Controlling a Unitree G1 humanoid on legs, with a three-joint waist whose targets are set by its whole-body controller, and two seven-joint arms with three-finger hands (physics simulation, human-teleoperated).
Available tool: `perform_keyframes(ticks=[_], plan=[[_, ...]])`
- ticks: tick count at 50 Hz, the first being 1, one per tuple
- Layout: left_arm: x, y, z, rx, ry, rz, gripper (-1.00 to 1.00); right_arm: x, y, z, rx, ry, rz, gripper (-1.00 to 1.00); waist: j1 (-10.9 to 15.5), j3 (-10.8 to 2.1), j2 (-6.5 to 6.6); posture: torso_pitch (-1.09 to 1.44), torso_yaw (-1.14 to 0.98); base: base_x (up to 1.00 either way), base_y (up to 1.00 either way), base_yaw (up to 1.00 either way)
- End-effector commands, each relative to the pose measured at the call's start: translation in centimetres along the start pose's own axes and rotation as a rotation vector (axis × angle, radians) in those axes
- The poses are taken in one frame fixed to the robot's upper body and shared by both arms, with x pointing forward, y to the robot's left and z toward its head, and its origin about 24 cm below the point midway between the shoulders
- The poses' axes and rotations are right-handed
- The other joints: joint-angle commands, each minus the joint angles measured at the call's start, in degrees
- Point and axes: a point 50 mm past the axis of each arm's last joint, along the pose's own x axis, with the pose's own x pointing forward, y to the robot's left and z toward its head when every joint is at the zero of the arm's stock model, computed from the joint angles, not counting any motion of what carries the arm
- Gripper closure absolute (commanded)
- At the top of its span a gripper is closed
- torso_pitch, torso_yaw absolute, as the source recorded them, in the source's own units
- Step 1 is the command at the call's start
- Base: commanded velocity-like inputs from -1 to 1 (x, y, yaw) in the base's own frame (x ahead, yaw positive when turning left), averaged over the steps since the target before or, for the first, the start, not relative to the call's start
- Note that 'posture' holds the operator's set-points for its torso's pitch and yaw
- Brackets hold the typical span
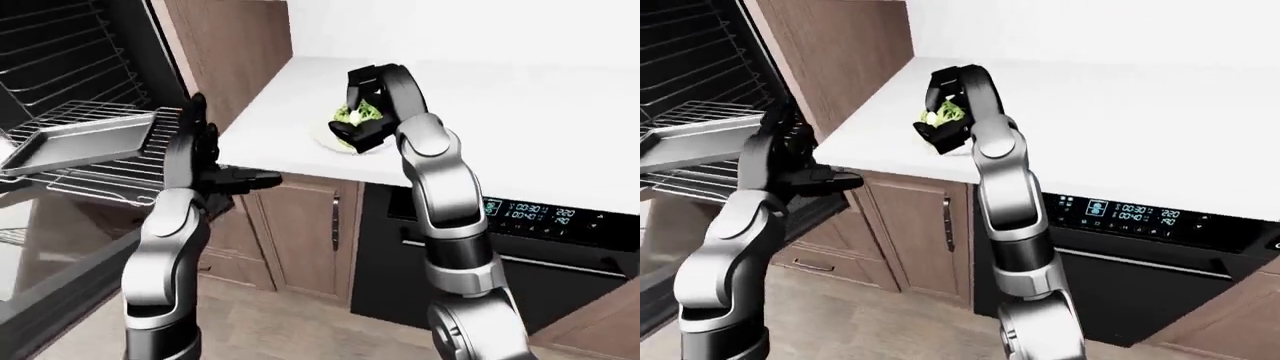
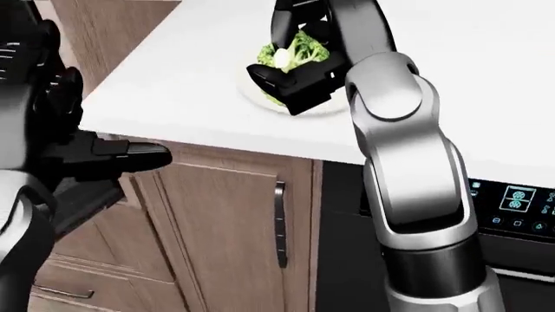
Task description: Place the broccoli on the rack of the oven.
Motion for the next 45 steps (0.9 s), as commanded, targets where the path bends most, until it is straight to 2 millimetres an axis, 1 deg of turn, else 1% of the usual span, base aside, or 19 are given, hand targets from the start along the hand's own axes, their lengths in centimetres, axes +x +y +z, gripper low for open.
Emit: perform_keyframes(ticks=[1, 8, 9, 10, 15, 19, 22, 24, 25, 26, 27, 29, 36, 38, 40, 41, 42, 43, 45], plan=[[-0.15, 0.29, 2.31, 0.007, -0.121, 0.017, -1.0, -0.37, 0.08, 2.68, -0.008, -0.127, 0.002, 1.0, 0.3, -1.47, 0.23, 0.0, 0.0, -0.12, 0.0, 1.0], [-0.21, 0.22, 2.28, 0.007, -0.12, 0.016, -1.0, -0.48, 0.06, 2.62, -0.01, -0.127, 0.003, 1.0, 0.0, -1.14, 5.91, 0.0, 0.0, -0.12, 0.0, 1.0], [-0.21, 0.22, 2.32, 0.007, -0.121, 0.016, -1.0, -0.49, 0.08, 2.56, -0.009, -0.126, 0.003, 1.0, 0.1, -1.24, 7.24, 0.0, 0.0, -0.12, 0.0, 1.0], [-0.21, 0.24, 2.3, 0.007, -0.121, 0.016, -1.0, -0.48, 0.11, 2.51, -0.008, -0.126, 0.004, 1.0, 0.3, -1.97, 9.42, 0.0, 0.0, -0.12, 0.0, 1.0], [-0.25, 0.26, 2.49, 0.006, -0.122, 0.018, -1.0, -0.44, 0.13, 2.65, -0.009, -0.127, 0.007, 1.0, 1.5, -2.78, 5.75, 0.0, 0.0, -0.12, 0.0, 1.0], [-0.3, 0.28, 2.54, 0.006, -0.123, 0.018, -1.0, -0.5, 0.12, 2.67, -0.011, -0.126, 0.01, 1.0, 1.1, -1.23, 3.34, 0.0, 0.0, -0.12, 0.0, 1.0], [-0.28, 0.28, 2.51, 0.006, -0.122, 0.018, -1.0, -0.47, 0.13, 2.72, -0.013, -0.127, 0.012, 1.0, 0.5, -0.62, 1.53, 0.0, 0.0, -0.12, 0.0, 1.0], [-0.25, 0.3, 2.58, 0.005, -0.122, 0.018, -1.0, -0.4, 0.17, 2.77, -0.013, -0.127, 0.014, 1.0, 0.4, -0.94, -0.69, 0.0, 0.0, -0.12, 0.0, 1.0], [-0.25, 0.33, 2.6, 0.005, -0.122, 0.019, -1.0, -0.38, 0.21, 2.79, -0.014, -0.128, 0.015, 1.0, -0.1, -1.88, -3.37, 0.0, 0.0, -0.12, 0.0, 1.0], [-0.25, 0.36, 2.62, 0.004, -0.122, 0.02, -1.0, -0.36, 0.22, 2.81, -0.014, -0.128, 0.015, 1.0, 0.2, -1.37, -1.47, 0.0, 0.0, -0.12, 0.0, 1.0], [-0.24, 0.41, 2.59, 0.004, -0.122, 0.021, -1.0, -0.36, 0.23, 2.86, -0.014, -0.128, 0.016, 1.0, 0.2, -1.12, -1.67, 0.0, 0.0, -0.12, 0.0, 1.0], [-0.22, 0.44, 2.47, 0.004, -0.122, 0.021, -1.0, -0.34, 0.25, 2.81, -0.014, -0.128, 0.017, 1.0, 0.7, -1.79, -1.42, 0.0, 0.0, -0.12, 0.0, 1.0], [-0.28, 0.37, 2.57, 0.004, -0.122, 0.02, -1.0, -0.39, 0.29, 2.67, -0.012, -0.128, 0.016, 1.0, 0.3, -0.94, 3.56, 0.0, 0.0, -0.13, 0.0, 1.0], [-0.26, 0.38, 2.54, 0.004, -0.122, 0.02, -1.0, -0.41, 0.37, 2.56, -0.012, -0.126, 0.017, 1.0, 0.2, -0.91, 5.29, 0.0, 0.0, -0.13, 0.0, 1.0], [-0.24, 0.38, 2.58, 0.004, -0.122, 0.02, -1.0, -0.43, 0.36, 2.52, -0.012, -0.126, 0.017, 1.0, 0.2, -1.33, 7.95, 0.0, 0.0, -0.12, 0.0, 1.0], [-0.22, 0.39, 2.5, 0.004, -0.121, 0.021, -1.0, -0.42, 0.36, 2.5, -0.011, -0.125, 0.017, 1.0, 0.4, -2.94, 9.82, 0.0, 0.0, -0.13, 0.0, 1.0], [-0.22, 0.38, 2.48, 0.004, -0.122, 0.02, -1.0, -0.43, 0.37, 2.45, -0.012, -0.125, 0.017, 1.0, 0.7, -1.43, 7.87, 0.0, 0.0, -0.12, 0.0, 1.0], [-0.22, 0.36, 2.51, 0.004, -0.122, 0.019, -1.0, -0.46, 0.38, 2.42, -0.01, -0.125, 0.016, 1.0, 1.1, -1.73, 7.8, 0.0, 0.0, -0.12, 0.0, 1.0], [-0.23, 0.38, 2.47, 0.003, -0.121, 0.02, -1.0, -0.54, 0.46, 2.33, -0.011, -0.123, 0.018, 1.0, 1.6, -2.53, 6.38, 0.0, 0.0, -0.13, 0.0, 1.0]])
